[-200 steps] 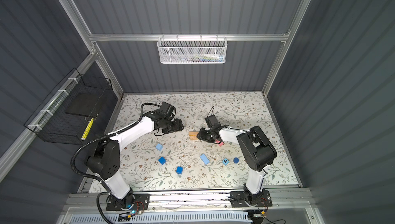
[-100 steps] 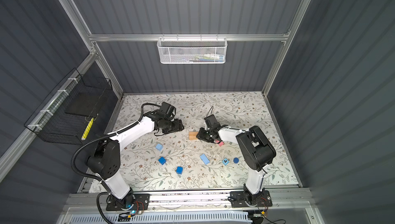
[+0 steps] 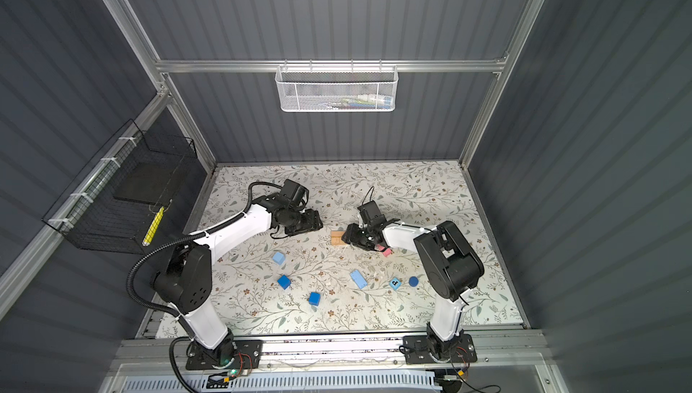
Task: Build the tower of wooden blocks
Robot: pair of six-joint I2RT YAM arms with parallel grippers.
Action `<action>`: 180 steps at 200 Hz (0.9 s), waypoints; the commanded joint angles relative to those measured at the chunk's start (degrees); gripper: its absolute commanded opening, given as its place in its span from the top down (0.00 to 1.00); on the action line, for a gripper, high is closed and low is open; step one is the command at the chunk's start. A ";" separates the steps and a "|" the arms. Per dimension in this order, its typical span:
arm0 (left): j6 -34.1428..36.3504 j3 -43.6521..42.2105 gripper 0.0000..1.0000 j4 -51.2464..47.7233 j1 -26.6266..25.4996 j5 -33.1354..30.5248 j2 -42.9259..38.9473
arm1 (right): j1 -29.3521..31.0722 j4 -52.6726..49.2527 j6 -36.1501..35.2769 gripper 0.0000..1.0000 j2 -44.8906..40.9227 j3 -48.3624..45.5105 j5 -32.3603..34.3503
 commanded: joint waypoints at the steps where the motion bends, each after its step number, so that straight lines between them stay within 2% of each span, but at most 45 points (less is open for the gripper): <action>1: -0.30 0.03 0.28 -0.47 0.13 0.93 0.76 | 0.38 -2.09 0.30 0.39 -3.68 -1.22 0.55; 44: 0.39 0.27 0.25 -0.79 0.15 0.69 -0.07 | 0.61 -7.13 0.48 0.33 -12.18 -3.17 3.57; 76: 1.07 0.05 0.23 -1.00 0.14 0.41 -0.75 | 0.83 -16.78 2.13 0.31 -18.44 -3.25 13.28; 111: 2.56 0.29 0.21 -1.77 0.13 -0.27 -0.82 | 0.82 -23.99 9.61 0.28 -22.22 -4.79 23.28; 144: 4.49 1.11 0.18 -2.76 0.13 -1.68 -0.64 | 0.99 -24.22 18.97 0.24 -23.63 -7.89 27.37; 180: 5.71 1.96 0.13 -3.34 0.13 -2.39 0.13 | 0.99 -24.49 24.07 0.19 -22.80 -8.26 30.19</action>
